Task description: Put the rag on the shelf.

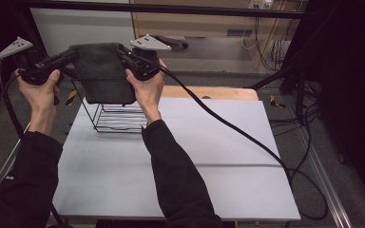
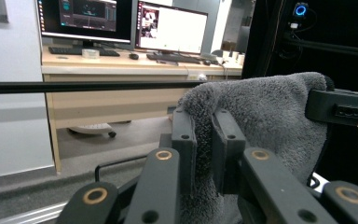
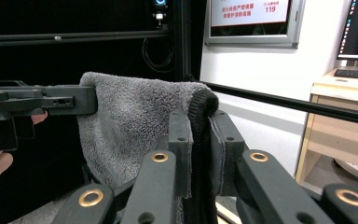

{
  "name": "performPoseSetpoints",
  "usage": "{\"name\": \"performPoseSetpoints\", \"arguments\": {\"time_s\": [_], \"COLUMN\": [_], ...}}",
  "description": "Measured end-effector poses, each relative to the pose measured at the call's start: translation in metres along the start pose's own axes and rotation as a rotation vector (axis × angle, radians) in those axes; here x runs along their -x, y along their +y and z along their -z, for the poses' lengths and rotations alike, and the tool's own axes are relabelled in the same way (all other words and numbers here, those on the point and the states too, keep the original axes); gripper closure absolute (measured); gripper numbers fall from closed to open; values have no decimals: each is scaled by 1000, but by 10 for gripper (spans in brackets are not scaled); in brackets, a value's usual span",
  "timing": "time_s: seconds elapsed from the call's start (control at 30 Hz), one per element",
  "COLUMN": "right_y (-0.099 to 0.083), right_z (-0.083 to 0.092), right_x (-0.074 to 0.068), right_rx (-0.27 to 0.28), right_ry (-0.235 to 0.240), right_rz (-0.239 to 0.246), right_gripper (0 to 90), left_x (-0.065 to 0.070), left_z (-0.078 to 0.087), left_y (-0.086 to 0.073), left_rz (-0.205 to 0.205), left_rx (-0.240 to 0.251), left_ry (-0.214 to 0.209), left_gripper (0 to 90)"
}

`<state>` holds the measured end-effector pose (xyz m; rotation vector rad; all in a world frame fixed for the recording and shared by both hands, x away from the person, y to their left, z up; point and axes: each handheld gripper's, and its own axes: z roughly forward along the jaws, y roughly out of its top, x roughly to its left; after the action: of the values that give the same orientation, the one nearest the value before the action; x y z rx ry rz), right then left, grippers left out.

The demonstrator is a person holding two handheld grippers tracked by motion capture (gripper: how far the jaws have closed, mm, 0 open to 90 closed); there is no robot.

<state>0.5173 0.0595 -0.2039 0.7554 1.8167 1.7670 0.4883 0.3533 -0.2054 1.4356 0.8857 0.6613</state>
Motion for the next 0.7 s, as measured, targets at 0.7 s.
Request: {"name": "performPoseSetpoints", "arguments": {"time_s": [0.7], "right_y": [-2], "right_z": [15], "right_x": [-14], "right_rx": [-38], "right_ry": [58], "right_rz": [43], "right_gripper": [808], "left_x": [7], "left_z": [22], "left_y": [-12], "left_rz": [-26], "left_rx": [-5], "left_ry": [-34], "left_gripper": [810]}}
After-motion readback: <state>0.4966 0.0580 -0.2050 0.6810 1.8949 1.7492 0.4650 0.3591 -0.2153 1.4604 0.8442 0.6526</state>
